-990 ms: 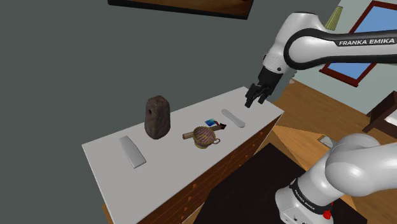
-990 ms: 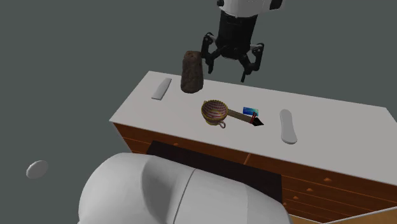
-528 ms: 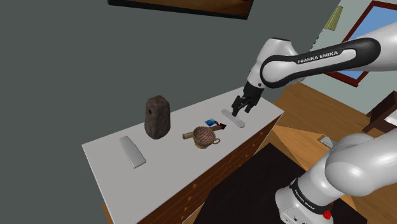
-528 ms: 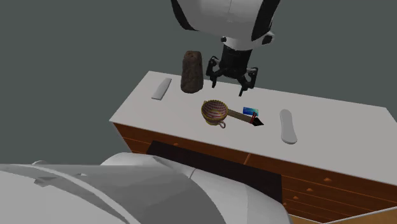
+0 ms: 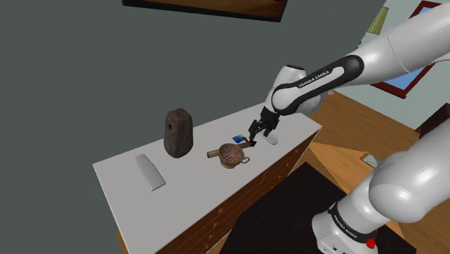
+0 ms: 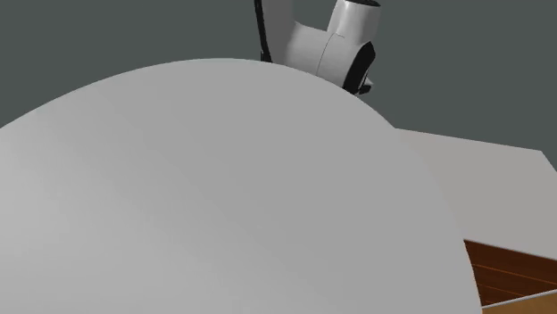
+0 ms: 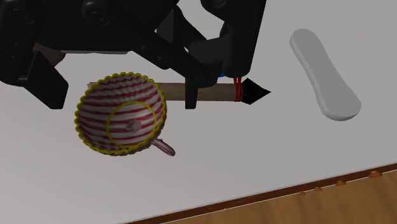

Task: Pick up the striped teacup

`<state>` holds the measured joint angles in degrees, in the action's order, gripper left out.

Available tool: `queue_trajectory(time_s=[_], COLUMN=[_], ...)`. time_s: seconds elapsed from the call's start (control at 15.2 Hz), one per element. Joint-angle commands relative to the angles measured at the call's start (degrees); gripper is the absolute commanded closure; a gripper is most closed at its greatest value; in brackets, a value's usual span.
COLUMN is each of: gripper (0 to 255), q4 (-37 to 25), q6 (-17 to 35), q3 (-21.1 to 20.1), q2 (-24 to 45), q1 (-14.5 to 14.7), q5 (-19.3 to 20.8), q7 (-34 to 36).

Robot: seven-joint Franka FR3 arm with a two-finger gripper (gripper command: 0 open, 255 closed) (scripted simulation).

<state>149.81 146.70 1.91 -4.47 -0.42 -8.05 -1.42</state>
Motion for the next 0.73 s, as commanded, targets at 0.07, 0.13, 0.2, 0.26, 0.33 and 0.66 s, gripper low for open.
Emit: queue_trajectory(time_s=[0.07,0.13,0.2,0.26,0.33,0.66], gripper=[0,0,0,0,0,0], q4=[-2.68,-3.73,-4.86,-6.08,-7.37,-12.01], q6=[6.04,7.59,9.05,10.41,11.68,16.25], q3=[-0.02,-0.17,-0.41,-0.75,-1.16,-3.19], q2=[8.58,11.16,13.74,16.3,18.84,27.93], q1=[0.26,0.19,0.04,-0.2,-0.53,-2.3], q5=[-2.96,-4.05,-5.16,-6.25,-7.28,-10.24], q7=[-2.16,-2.99,-3.84,-4.69,-5.5,-8.05])
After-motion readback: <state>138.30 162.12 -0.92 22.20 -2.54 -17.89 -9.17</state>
